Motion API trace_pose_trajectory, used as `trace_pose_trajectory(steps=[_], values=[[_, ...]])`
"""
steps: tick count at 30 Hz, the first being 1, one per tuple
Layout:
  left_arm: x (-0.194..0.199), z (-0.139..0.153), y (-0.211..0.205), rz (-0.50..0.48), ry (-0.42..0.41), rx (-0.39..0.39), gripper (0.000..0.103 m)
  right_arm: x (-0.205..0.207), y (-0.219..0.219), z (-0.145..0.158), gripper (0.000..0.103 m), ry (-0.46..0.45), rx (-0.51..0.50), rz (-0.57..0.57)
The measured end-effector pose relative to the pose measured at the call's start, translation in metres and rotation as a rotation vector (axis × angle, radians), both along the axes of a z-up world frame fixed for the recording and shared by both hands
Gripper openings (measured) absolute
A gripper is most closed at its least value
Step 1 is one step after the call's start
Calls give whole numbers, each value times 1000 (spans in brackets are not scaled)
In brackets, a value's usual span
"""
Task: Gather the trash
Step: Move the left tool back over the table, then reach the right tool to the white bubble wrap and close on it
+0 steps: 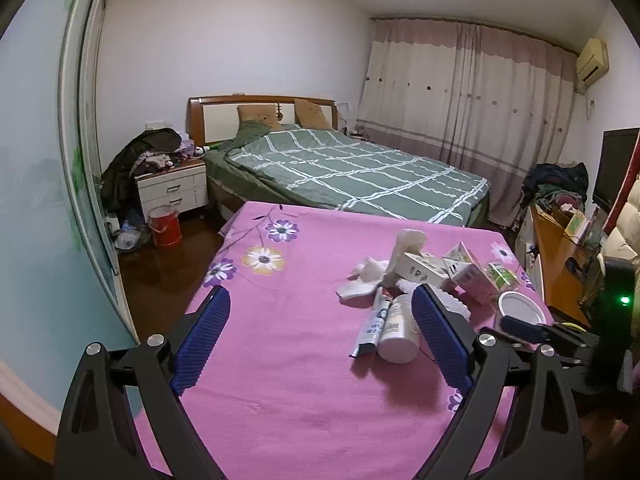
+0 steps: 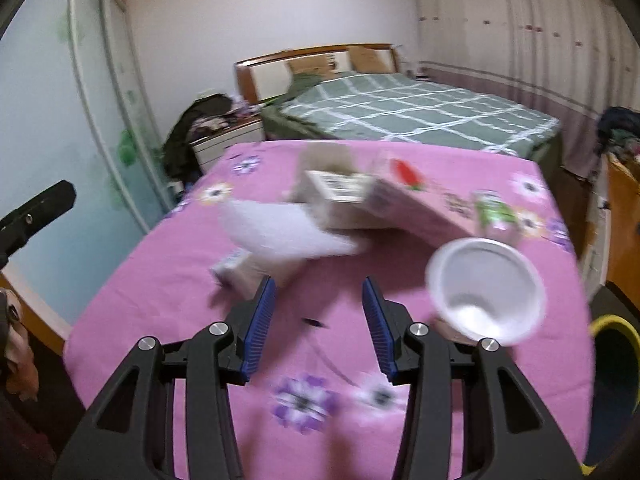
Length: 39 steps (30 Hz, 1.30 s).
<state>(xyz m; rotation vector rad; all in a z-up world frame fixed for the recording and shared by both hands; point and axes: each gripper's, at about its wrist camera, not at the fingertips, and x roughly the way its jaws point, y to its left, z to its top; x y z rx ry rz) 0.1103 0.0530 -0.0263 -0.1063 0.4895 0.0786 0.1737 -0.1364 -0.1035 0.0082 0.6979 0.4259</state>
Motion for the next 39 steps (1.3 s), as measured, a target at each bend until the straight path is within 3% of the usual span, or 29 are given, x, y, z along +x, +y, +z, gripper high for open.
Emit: trace_pose_trajectory(steps=[10, 15, 24, 25, 26, 29, 39], values=[[-2, -5, 5, 5, 23, -26, 92, 35, 61, 2, 44, -10, -81, 46], [-2, -8, 5, 4, 27, -31, 92, 42, 71, -6, 44, 8, -116, 64], [-4, -10, 5, 8, 32, -40, 92, 40, 89, -16, 50, -38, -187, 63], [-3, -11, 4, 8, 33, -40, 92, 42, 89, -17, 46, -41, -199, 58], [-4, -11, 5, 8, 34, -42, 92, 41, 89, -16, 30, -43, -200, 56], [-3, -12, 3, 9, 35, -45, 92, 36, 83, -10, 16, -62, -183, 56], [-1, -14, -3, -8, 40, -50, 92, 0, 37, 24, 14, -67, 1, 112]])
